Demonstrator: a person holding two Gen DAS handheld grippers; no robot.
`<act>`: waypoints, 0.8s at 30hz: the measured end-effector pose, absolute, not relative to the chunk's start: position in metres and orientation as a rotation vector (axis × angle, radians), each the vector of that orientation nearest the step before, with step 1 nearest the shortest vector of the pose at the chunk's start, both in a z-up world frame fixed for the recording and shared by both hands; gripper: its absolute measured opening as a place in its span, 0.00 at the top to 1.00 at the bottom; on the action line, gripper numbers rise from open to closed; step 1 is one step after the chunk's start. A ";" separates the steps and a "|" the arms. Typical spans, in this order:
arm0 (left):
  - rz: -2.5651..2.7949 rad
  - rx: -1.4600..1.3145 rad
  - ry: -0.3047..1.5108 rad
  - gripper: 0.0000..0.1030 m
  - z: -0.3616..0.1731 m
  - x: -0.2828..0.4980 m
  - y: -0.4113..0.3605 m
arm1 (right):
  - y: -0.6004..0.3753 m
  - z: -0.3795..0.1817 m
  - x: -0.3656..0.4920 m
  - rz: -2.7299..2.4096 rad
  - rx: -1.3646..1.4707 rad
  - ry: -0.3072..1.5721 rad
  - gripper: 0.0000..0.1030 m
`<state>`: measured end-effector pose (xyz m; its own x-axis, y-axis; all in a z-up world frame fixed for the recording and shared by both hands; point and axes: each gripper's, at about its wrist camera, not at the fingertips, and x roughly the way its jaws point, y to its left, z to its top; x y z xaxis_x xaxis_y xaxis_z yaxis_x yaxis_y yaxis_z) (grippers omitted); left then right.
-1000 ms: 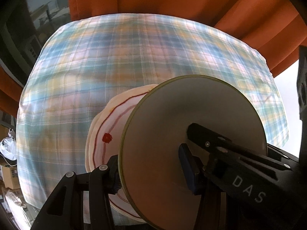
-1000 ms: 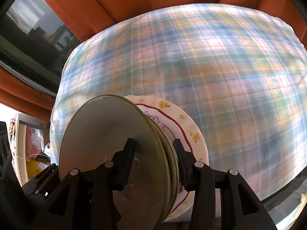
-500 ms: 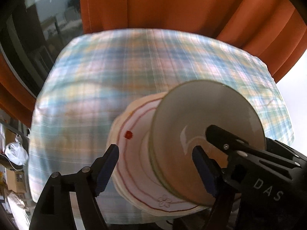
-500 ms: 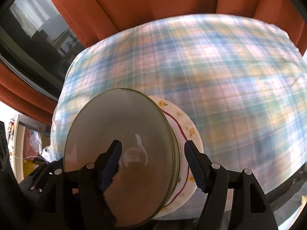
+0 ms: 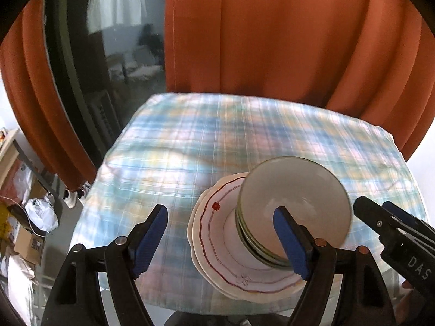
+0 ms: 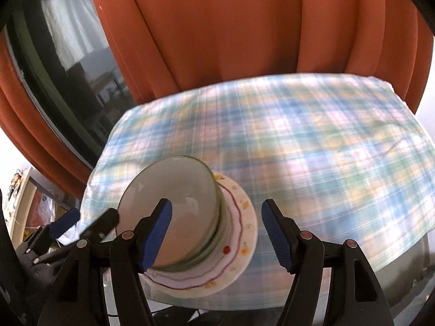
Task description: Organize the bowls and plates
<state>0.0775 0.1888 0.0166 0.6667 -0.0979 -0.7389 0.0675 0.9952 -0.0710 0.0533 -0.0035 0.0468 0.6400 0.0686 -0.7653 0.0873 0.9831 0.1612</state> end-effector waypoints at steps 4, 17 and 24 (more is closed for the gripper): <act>-0.090 -0.028 0.786 0.10 0.022 0.044 0.173 | -0.020 0.050 0.025 -0.024 0.155 0.837 0.30; -0.119 -0.006 0.679 0.05 -0.009 -0.046 0.119 | -0.077 0.033 -0.072 -0.096 0.048 0.695 0.19; -0.113 -0.012 0.642 0.01 -0.006 -0.074 0.109 | -0.091 0.024 -0.104 -0.114 0.083 0.700 0.14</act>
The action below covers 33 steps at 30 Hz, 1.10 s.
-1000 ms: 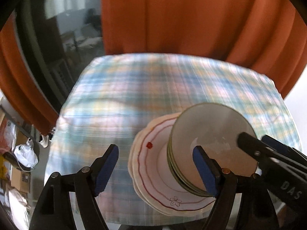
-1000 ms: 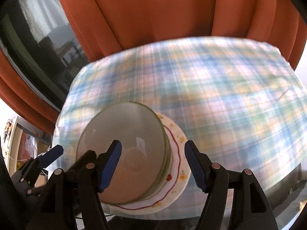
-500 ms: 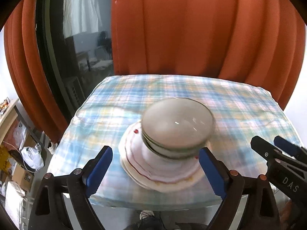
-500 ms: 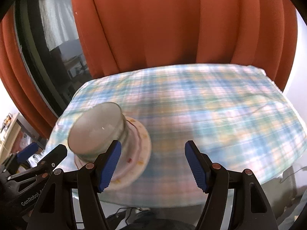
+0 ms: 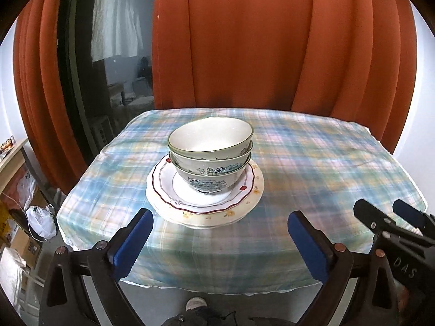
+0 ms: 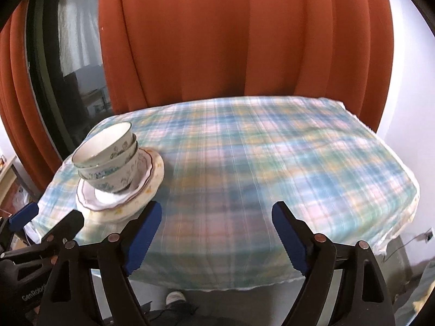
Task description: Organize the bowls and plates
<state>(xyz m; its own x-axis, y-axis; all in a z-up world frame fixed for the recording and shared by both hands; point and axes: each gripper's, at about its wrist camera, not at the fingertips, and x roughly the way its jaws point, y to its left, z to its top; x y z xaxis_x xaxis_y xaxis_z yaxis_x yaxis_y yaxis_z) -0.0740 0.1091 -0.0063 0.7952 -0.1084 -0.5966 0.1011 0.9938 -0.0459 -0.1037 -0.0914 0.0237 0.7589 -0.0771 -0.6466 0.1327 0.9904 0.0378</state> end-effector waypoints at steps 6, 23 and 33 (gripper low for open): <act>-0.119 -0.018 0.635 0.01 -0.006 -0.083 0.107 | -0.090 0.030 -0.119 -0.150 0.049 0.663 0.10; -0.118 -0.015 0.615 0.00 -0.002 -0.083 0.107 | -0.091 0.036 -0.118 -0.142 0.055 0.650 0.09; -0.115 -0.014 0.618 0.00 -0.002 -0.083 0.106 | -0.093 0.035 -0.115 -0.144 0.056 0.652 0.09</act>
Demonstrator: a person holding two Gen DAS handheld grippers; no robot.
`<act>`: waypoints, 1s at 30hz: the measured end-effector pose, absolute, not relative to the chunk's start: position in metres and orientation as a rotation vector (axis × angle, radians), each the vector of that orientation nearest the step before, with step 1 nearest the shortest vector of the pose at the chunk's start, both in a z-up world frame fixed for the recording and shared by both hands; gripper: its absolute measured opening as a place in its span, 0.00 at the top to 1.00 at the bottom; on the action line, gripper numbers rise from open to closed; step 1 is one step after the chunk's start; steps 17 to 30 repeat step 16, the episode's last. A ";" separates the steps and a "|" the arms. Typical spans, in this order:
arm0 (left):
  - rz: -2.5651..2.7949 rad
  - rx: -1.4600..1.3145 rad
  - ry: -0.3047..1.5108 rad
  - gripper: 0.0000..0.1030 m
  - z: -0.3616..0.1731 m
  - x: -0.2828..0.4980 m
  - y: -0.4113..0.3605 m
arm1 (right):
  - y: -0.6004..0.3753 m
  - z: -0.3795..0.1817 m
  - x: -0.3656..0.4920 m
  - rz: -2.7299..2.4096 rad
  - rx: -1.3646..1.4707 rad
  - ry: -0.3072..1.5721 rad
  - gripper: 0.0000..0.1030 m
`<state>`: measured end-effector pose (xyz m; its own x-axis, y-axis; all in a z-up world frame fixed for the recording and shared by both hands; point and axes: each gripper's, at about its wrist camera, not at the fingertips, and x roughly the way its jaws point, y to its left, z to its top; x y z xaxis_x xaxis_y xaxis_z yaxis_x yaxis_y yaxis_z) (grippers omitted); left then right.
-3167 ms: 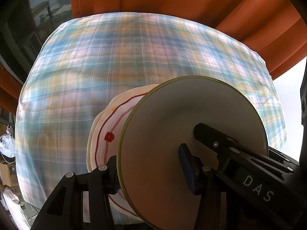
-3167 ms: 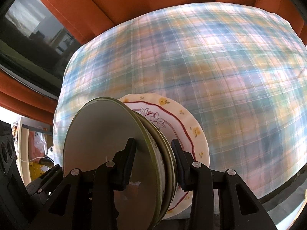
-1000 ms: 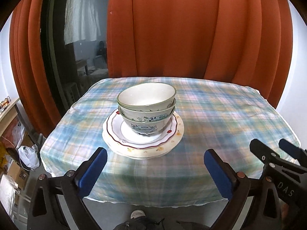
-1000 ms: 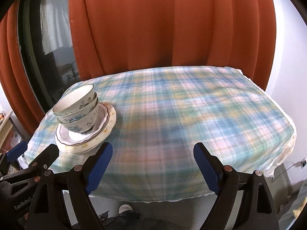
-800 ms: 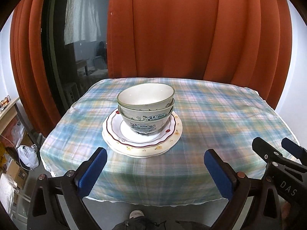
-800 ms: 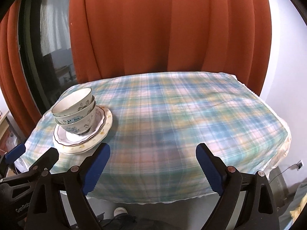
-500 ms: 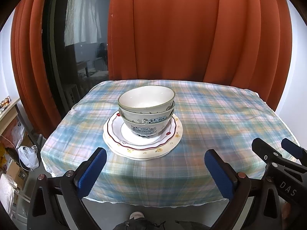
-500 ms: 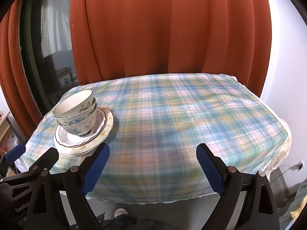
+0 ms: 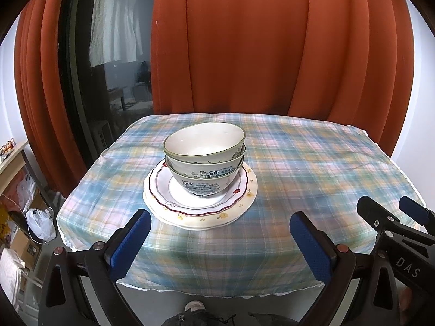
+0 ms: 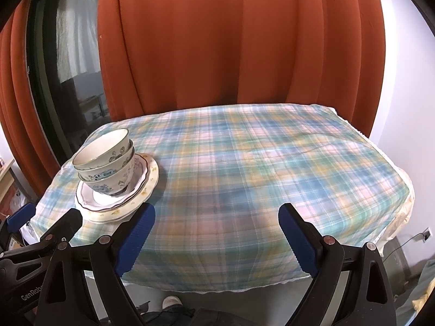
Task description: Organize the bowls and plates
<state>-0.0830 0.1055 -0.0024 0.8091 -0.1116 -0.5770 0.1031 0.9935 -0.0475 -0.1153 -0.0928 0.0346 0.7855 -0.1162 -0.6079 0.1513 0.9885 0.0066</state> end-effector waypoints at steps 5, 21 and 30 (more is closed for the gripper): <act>-0.119 -0.010 0.620 0.00 -0.003 -0.082 0.104 | -0.095 0.033 -0.115 -0.148 0.059 0.655 0.09; -0.124 -0.005 0.615 0.00 -0.003 -0.082 0.101 | -0.096 0.033 -0.115 -0.150 0.059 0.654 0.09; -0.124 -0.005 0.615 0.00 -0.003 -0.082 0.101 | -0.096 0.033 -0.115 -0.150 0.059 0.654 0.09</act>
